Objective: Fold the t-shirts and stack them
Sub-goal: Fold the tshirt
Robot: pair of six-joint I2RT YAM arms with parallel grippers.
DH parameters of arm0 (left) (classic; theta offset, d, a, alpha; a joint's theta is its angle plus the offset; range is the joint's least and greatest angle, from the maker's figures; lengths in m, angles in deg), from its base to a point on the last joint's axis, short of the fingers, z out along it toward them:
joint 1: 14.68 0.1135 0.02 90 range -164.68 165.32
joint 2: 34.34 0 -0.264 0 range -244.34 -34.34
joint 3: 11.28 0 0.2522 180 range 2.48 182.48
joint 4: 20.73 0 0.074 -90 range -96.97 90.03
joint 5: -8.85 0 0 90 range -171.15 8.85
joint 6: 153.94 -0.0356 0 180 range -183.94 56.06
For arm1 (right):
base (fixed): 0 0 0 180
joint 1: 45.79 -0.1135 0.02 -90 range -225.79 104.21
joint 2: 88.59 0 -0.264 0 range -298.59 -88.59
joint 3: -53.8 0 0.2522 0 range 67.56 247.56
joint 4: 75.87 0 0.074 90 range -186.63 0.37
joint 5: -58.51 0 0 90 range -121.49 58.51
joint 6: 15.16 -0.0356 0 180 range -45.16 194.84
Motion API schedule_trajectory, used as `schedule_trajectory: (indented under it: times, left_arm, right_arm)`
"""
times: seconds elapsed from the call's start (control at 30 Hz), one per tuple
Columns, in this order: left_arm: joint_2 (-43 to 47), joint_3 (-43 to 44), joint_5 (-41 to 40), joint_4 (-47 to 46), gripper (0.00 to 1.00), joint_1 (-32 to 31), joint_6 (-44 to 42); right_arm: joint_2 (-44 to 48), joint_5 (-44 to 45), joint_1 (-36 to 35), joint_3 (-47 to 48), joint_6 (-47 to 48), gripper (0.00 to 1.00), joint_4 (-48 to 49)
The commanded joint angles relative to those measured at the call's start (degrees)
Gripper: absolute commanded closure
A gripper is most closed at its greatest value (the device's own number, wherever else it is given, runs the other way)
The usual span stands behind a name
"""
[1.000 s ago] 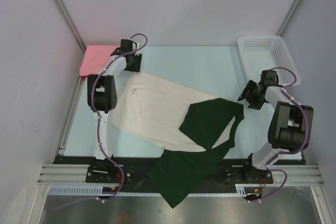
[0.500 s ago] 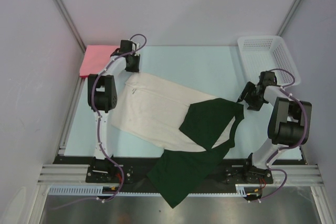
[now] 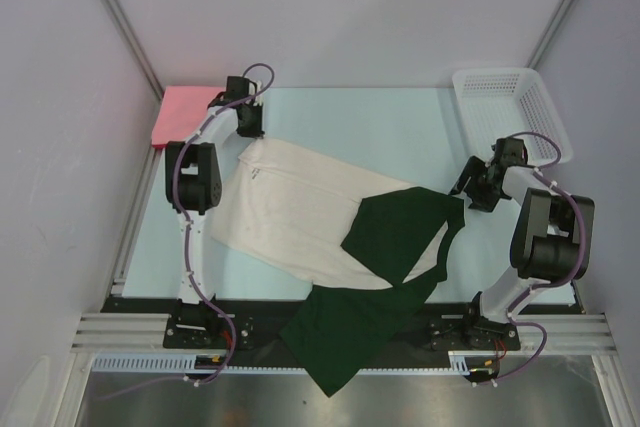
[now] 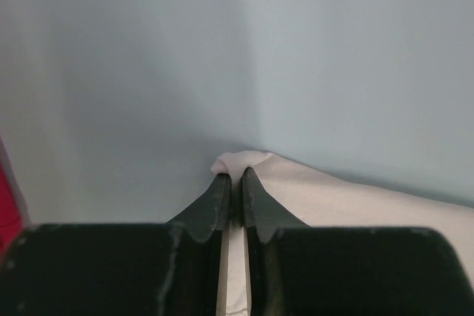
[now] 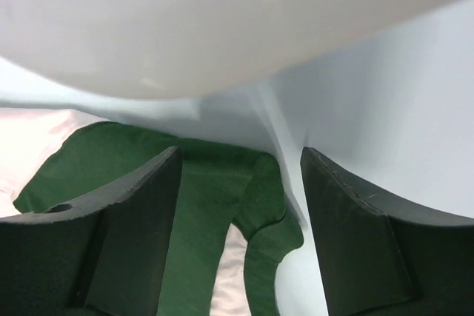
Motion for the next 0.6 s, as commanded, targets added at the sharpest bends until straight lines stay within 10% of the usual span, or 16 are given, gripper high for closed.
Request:
schedule_trajectory:
  times: [0.0,0.2,0.33,0.47,0.57]
  left_arm:
    - [-1.2,2.5,-0.4,-1.1,0.9,1.4,0.6]
    - [-1.6,3.2,-0.8,-1.2,1.0,1.5,0.7]
    - [-1.8,3.9,-1.8,-1.6,1.0,1.6,1.3]
    - [-1.6,3.9,-3.2,-2.5,1.0,2.0,2.6]
    - [-1.9,4.8,-3.3,-3.9,1.0,2.7,3.6]
  right_arm:
    - [2.1,-1.8,0.1,-1.2,1.3,0.3,0.1]
    - [0.3,-0.7,0.5,-2.0,0.9,0.41,0.5]
    - [-3.0,-1.3,0.0,0.6,-0.3,0.6,0.5]
    - [-2.7,3.0,-3.1,1.6,-1.7,1.0,3.2]
    - [-1.2,11.8,-4.8,1.9,-4.4,1.0,5.3]
